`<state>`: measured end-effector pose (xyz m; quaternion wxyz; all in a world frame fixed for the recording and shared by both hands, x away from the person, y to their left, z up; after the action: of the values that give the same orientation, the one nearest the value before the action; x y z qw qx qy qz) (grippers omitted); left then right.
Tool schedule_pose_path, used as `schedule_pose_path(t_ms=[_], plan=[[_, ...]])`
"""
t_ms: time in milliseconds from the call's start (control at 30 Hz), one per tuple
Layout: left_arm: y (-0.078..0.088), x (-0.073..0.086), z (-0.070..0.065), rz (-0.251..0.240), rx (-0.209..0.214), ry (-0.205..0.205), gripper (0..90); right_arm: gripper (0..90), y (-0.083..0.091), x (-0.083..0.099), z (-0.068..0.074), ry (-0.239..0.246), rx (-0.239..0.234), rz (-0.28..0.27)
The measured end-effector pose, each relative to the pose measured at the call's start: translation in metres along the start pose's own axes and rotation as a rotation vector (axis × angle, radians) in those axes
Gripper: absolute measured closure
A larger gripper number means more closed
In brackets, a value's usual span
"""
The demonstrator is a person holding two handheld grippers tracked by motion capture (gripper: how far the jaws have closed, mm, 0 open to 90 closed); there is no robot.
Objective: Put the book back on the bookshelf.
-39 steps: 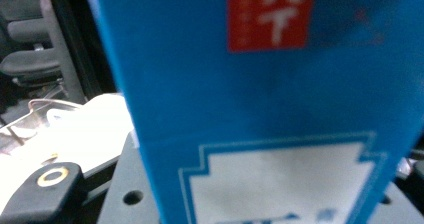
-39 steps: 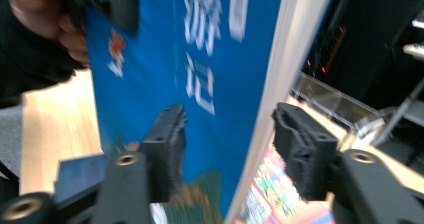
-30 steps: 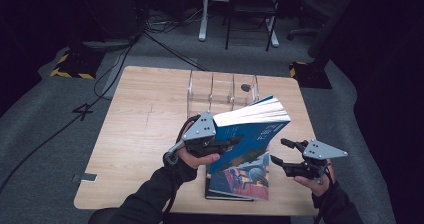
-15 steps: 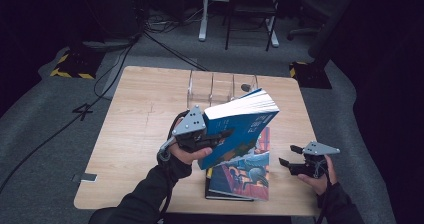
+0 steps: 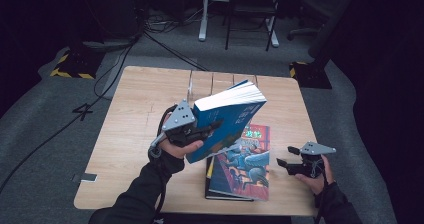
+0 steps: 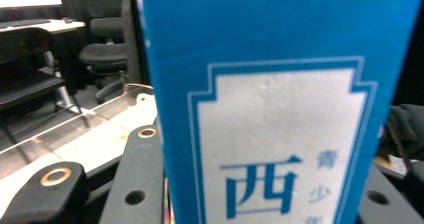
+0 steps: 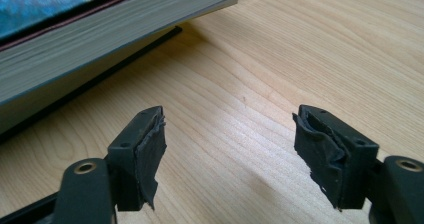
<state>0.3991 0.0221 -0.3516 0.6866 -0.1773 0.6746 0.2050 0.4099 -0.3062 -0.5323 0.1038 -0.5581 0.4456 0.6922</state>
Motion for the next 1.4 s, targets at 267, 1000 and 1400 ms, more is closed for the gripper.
schedule_pose_path(t_ms=[267, 1000, 1400], plan=[[0.014, -0.007, 0.02, 0.004, -0.089, -0.011, 60.8, 29.1, -0.001, 0.002, -0.001, -0.019, -0.002, 0.002], [0.013, -0.008, 0.094, 0.104, -0.306, 0.009, 60.9, 30.2, -0.005, 0.005, 0.002, -0.03, -0.011, 0.017], [-0.045, 0.007, 0.141, 0.29, -0.39, 0.078, 60.7, 31.1, -0.004, 0.007, 0.0, -0.039, -0.012, 0.012]])
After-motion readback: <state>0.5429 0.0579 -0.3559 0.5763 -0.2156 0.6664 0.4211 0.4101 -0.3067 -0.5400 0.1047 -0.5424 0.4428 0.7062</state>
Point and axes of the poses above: each handheld gripper's, and its own axes: y roughly backward along the jaws, x roughly out of its underside, z roughly to its left, the point moved 8 cm from there along -y, roughly forward along the jaws, and after that the axes turned 8 degrees about -z, right-handed, at the moved point
